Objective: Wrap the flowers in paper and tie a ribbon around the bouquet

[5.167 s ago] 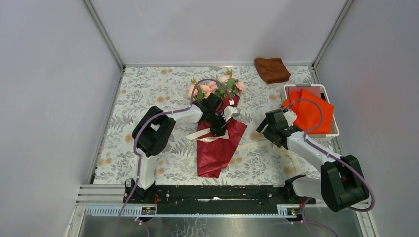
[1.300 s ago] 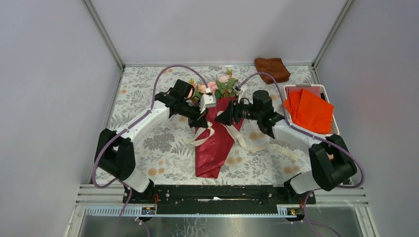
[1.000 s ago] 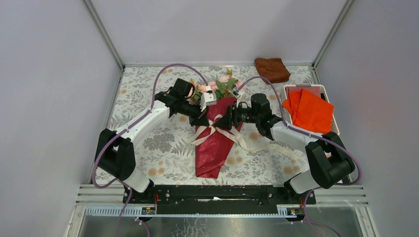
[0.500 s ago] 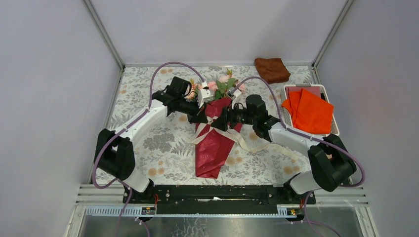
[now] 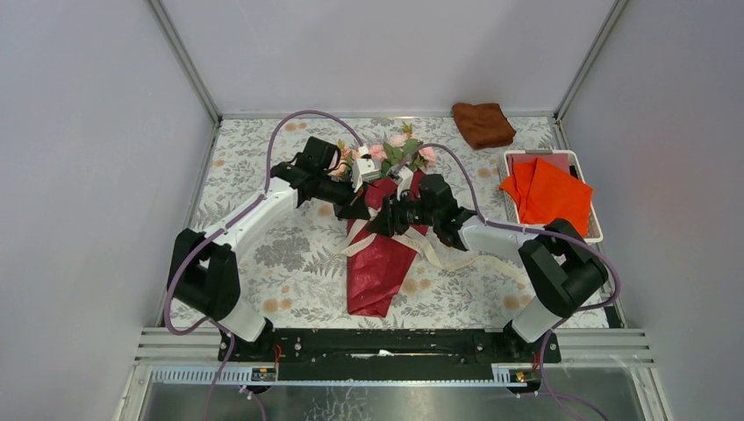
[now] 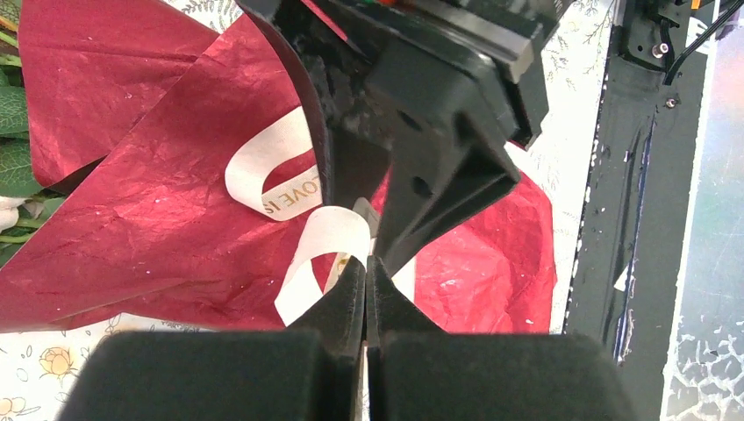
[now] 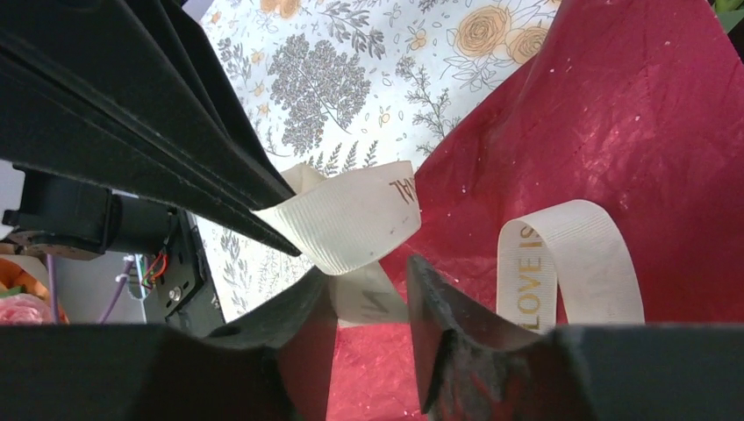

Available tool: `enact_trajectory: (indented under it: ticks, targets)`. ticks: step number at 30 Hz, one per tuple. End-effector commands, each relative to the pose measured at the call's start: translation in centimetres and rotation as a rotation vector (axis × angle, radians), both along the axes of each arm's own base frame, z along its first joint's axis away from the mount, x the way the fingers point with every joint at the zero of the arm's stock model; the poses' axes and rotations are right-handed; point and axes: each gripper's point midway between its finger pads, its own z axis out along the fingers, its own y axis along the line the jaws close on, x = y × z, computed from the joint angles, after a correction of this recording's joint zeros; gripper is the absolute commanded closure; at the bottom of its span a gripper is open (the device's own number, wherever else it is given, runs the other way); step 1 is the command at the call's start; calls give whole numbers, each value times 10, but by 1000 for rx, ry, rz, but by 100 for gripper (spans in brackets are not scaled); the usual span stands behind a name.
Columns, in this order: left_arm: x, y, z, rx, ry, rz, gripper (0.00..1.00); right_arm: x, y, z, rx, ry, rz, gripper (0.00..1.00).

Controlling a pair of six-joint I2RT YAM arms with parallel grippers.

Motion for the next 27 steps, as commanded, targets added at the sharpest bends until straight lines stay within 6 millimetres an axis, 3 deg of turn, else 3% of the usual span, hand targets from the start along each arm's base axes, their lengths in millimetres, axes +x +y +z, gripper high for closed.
enact_trajectory:
  ticks: [1, 4, 8, 12, 14, 17, 20, 23, 27]
  targets:
    - [2, -4, 9, -46, -22, -9, 100, 13, 13, 26, 71, -72, -16, 71]
    - [1, -5, 8, -47, -12, -10, 100, 16, 12, 26, 73, -68, -46, 99]
    - [1, -5, 6, -46, -10, -11, 96, 13, 6, 17, 66, -31, -83, 100]
    - [9, -5, 7, -30, -24, -6, 46, 2, -3, 5, 69, 18, -105, 100]
    - [21, -7, 14, -27, -49, 10, 33, -4, -8, 1, 67, 32, -113, 100]
    - [55, -12, 24, -18, -78, 84, 32, -12, -16, -4, 60, 46, -126, 100]
    - [85, -25, 5, 47, -39, 145, 45, -21, -21, -10, 62, 69, -127, 100]
    - [81, -42, -30, 130, 12, 89, 49, -28, -24, -17, 72, 96, -130, 100]
    - [74, -50, -60, 210, -14, 42, 44, -34, -26, -19, 86, 115, -130, 100]
